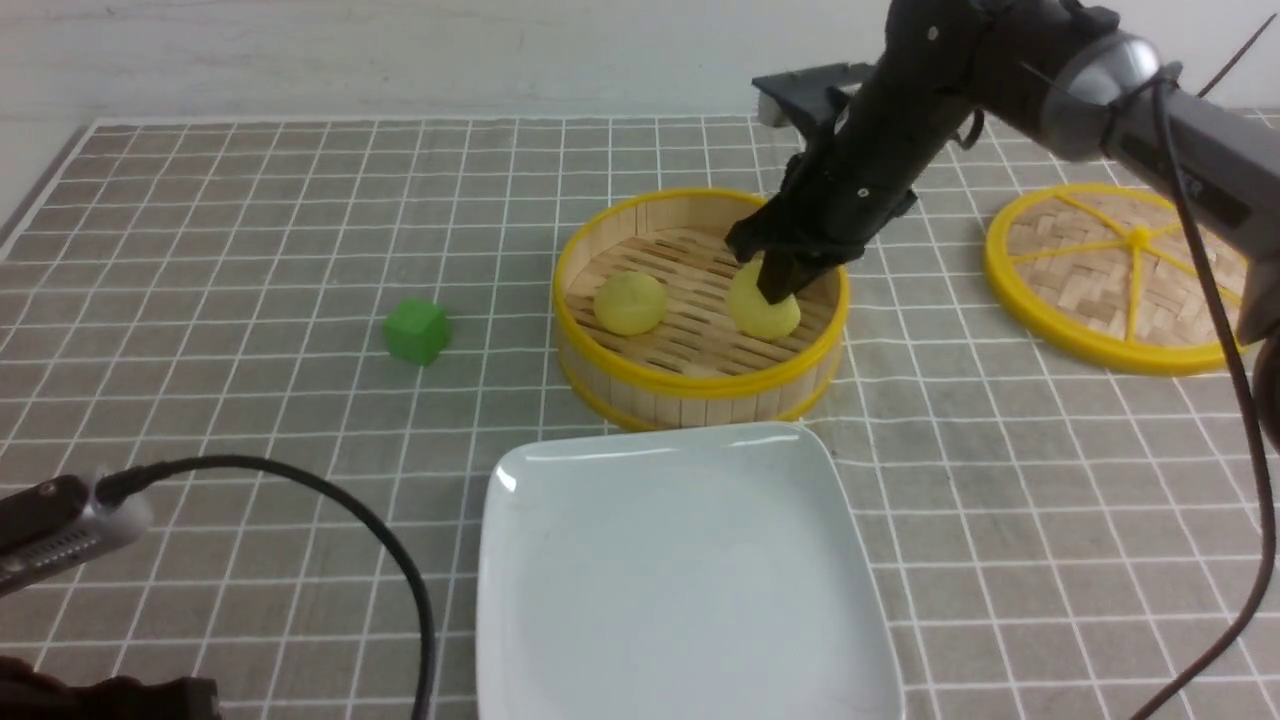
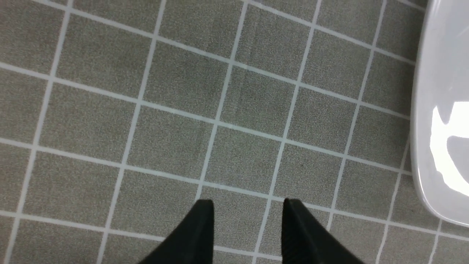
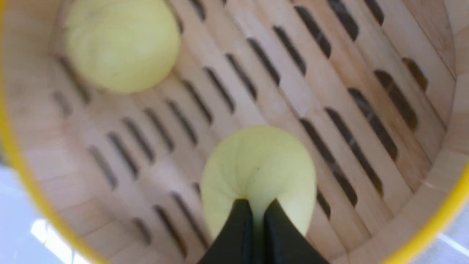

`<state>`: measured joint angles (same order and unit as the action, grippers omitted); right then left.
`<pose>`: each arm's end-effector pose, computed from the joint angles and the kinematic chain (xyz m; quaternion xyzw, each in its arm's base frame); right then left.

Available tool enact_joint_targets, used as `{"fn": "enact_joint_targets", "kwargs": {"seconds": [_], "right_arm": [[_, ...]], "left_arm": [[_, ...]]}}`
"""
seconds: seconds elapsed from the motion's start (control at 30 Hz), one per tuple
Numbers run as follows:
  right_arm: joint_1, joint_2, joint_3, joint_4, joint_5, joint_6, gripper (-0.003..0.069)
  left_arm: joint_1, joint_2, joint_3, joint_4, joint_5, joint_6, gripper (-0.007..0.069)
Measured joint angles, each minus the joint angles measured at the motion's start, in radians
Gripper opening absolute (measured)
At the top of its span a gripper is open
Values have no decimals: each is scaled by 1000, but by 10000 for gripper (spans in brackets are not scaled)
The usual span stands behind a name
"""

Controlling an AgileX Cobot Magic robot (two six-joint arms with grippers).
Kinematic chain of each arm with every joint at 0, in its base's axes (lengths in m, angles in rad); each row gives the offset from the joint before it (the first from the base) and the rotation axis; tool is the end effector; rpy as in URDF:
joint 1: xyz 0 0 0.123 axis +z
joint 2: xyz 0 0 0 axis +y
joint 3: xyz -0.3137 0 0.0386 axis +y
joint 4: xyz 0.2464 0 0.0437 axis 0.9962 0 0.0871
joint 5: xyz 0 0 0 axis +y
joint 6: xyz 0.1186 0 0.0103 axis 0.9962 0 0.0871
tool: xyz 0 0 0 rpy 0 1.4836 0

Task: Put the steamed buns into the plate on the grey tablecloth.
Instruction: 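Move the steamed bun from the bamboo steamer onto the white plate with the right gripper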

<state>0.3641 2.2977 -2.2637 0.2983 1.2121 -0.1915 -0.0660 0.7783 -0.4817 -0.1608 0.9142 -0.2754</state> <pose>0.4858 0.2202 0.2629 -0.2437 0.9371 0.1638 0.1888 0.1026 -0.0219 0.2343 -0.1351 0.9631 -0.1094 0.2054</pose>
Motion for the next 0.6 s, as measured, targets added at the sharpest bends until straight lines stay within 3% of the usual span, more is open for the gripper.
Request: {"fn": "enact_joint_targets", "kwargs": {"seconds": [0.13,0.3,0.43,0.6], "right_arm": [[0,-64,-113,-12,25,34,10],[0,-183,-101,-21,34,96,10],[0,-325,82,-30,34,125,13],[0,-551,516,73,36,122,13]], "left_arm": [[0,0,0,11,-12,0,287],[0,0,0,29,-14,0,287],[0,0,0,34,-14,0,287],[0,0,0,36,-14,-1,287]]}}
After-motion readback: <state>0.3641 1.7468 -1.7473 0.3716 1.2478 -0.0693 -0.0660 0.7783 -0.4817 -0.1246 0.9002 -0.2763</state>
